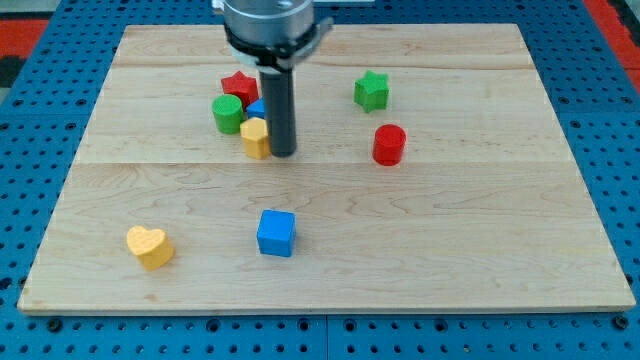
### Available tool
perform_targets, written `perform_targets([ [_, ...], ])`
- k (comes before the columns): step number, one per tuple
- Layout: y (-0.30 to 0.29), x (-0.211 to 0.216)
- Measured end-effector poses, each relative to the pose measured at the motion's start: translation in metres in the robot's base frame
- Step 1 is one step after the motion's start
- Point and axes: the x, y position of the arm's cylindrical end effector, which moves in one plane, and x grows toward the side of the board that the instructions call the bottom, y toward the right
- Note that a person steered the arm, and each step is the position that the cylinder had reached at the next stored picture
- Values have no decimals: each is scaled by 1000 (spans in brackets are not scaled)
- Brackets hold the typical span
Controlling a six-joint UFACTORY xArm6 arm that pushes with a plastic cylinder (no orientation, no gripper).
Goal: Push the yellow hexagon into the green circle
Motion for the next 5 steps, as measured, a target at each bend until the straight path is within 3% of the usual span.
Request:
perform_targets([
  [2,-32,-31],
  [4,-71,12],
  [5,-125,-2],
])
